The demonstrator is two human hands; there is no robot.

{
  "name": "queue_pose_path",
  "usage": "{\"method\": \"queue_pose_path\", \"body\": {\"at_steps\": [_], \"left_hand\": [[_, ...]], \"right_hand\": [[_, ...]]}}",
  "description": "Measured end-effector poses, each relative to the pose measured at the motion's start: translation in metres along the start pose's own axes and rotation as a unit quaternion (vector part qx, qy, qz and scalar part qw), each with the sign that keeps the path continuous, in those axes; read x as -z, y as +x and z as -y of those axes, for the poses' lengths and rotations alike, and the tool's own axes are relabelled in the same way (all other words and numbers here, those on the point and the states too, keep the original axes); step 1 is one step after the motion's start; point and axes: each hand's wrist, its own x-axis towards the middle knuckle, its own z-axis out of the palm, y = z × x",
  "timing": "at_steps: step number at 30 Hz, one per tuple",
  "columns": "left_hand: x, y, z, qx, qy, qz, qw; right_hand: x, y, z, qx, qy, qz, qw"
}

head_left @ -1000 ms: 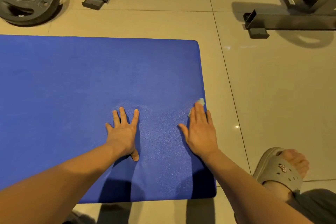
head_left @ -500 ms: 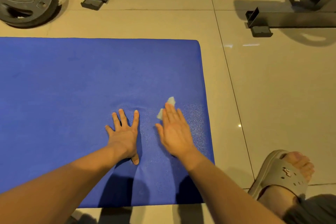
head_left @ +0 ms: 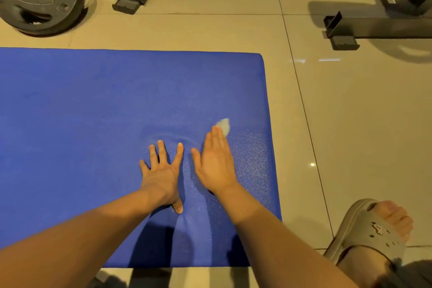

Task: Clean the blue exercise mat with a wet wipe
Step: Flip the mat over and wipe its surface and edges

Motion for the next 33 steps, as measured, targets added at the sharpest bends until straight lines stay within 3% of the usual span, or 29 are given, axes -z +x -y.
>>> {"method": "queue_pose_path", "body": {"at_steps": [3,8,13,15,18,20,22,26,29,33], "left_hand": [[0.0,0.001,-0.001,-0.003,-0.004,0.002,1.0],[-0.001,0.001,0.001,-0.006,-0.015,0.0,1.0],[-0.001,0.001,0.0,-0.004,-0.019,-0.004,1.0],[-0.001,0.001,0.0,-0.002,-0.018,-0.003,1.0],[-0.003,0.002,0.0,0.003,-0.015,-0.003,1.0],[-0.003,0.003,0.0,0.002,-0.014,-0.007,1.0],[-0.003,0.004,0.001,0.0,-0.016,-0.007,1.0],[-0.004,0.005,0.001,0.0,-0.015,-0.012,1.0],[-0.005,0.006,0.0,0.002,-0.014,-0.011,1.0],[-0.005,0.006,0.0,0.004,-0.009,-0.019,1.0]], "right_hand": [[0.017,-0.001,-0.035,0.084,-0.063,0.007,0.994],[0.043,0.01,-0.104,-0.053,-0.101,-0.063,0.991],[0.026,0.028,-0.055,-0.167,-0.052,-0.062,0.983],[0.014,0.03,-0.031,-0.123,-0.072,-0.058,0.988],[-0.01,0.018,-0.006,0.06,-0.142,-0.003,0.988],[-0.001,0.014,-0.016,0.149,-0.163,0.037,0.975],[0.019,0.013,-0.046,0.177,-0.206,0.041,0.962],[0.051,0.004,-0.105,0.044,-0.211,-0.002,0.977],[0.041,0.003,-0.083,-0.022,-0.156,-0.005,0.988],[0.013,0.014,-0.021,0.003,-0.103,0.018,0.995]]}}
